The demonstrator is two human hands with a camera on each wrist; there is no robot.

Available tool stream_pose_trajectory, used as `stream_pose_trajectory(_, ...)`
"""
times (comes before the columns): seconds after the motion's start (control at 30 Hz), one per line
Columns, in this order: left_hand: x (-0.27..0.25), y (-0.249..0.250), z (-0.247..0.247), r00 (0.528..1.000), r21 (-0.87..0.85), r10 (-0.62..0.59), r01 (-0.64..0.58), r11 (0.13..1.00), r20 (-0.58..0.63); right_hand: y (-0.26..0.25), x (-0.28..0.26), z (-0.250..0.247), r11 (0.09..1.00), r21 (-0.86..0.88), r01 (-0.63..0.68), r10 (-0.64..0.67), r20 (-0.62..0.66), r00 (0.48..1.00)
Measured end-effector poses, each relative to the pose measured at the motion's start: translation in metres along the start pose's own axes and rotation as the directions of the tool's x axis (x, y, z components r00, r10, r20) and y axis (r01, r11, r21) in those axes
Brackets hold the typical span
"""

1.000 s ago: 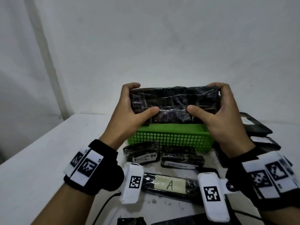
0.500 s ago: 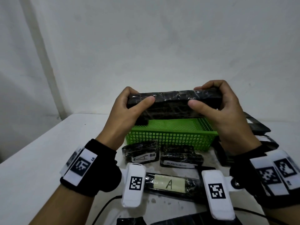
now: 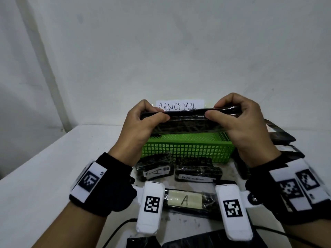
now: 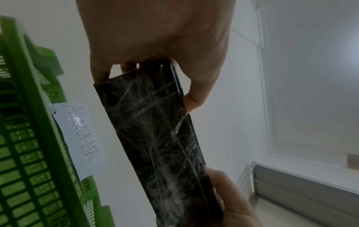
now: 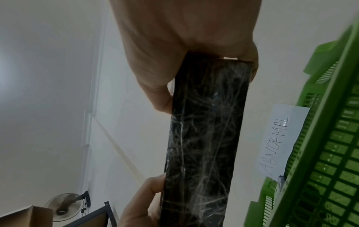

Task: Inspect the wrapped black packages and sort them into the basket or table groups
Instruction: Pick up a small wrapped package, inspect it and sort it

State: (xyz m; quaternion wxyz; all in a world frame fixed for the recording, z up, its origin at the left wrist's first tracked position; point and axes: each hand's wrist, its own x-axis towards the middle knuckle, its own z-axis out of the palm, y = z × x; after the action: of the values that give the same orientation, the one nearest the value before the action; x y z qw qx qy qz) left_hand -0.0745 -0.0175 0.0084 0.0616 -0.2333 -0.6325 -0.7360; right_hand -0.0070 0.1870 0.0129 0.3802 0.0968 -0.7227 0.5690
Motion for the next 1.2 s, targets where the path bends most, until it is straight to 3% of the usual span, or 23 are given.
stream_pose_trajectory(0.17, -0.001, 0.003, 0.003, 1.000, -0.014, 0.004, -0.004, 1.000, -0.004, -0.002, 0.001, -0.004, 0.998, -0.012, 0.055, -0.055, 0.006, 0.998)
stream_pose_trajectory(0.27, -0.003, 0.009, 0.001, 0.982, -0.152, -0.189, 0.191, 0.970, 0.026, -0.005, 0.002, -0.008, 0.996, 0.040, 0.082, -0.085, 0.062, 0.994)
stream_pose_trajectory(0.33, -0.003, 0.014, 0.000, 0.942, -0.325, -0.328, 0.331, 0.886, 0.065, -0.008, 0.003, -0.011, 0.994, 0.071, 0.085, -0.093, 0.108, 0.990)
stream_pose_trajectory(0.4, -0.003, 0.013, 0.001, 0.926, -0.374, -0.368, 0.371, 0.850, 0.081, -0.010, 0.002, -0.012, 0.996, 0.039, 0.083, -0.087, 0.118, 0.989)
stream_pose_trajectory(0.53, 0.000, 0.000, 0.002, 0.958, -0.346, -0.285, 0.266, 0.900, -0.006, -0.002, 0.003, -0.013, 0.989, -0.127, -0.078, 0.093, 0.118, 0.989)
stream_pose_trajectory(0.6, 0.000, -0.004, 0.002, 0.977, -0.345, -0.215, 0.204, 0.916, 0.005, 0.001, 0.005, -0.011, 0.965, -0.075, -0.251, 0.258, 0.107, 0.960)
stream_pose_trajectory(0.67, 0.001, -0.007, 0.001, 0.985, -0.349, -0.168, 0.169, 0.922, 0.035, 0.005, 0.005, -0.010, 0.941, 0.009, -0.337, 0.336, 0.071, 0.939)
stream_pose_trajectory(0.77, 0.000, -0.008, 0.000, 0.982, -0.298, -0.151, 0.180, 0.937, 0.116, 0.005, 0.004, -0.010, 0.961, -0.033, -0.275, 0.275, -0.006, 0.962)
stream_pose_trajectory(0.87, -0.002, -0.011, 0.000, 0.977, -0.196, -0.154, 0.182, 0.964, 0.148, 0.003, 0.002, -0.012, 0.971, -0.043, -0.237, 0.238, 0.004, 0.971)
stream_pose_trajectory(1.03, 0.000, -0.021, 0.006, 0.993, -0.085, -0.094, 0.100, 0.991, 0.078, 0.010, 0.002, -0.013, 0.987, -0.131, -0.098, 0.088, -0.080, 0.993)
stream_pose_trajectory(1.2, -0.003, -0.025, 0.007, 0.999, 0.025, -0.015, 0.014, 1.000, 0.033, 0.025, -0.002, -0.008, 0.963, -0.259, -0.073, 0.052, -0.087, 0.995)
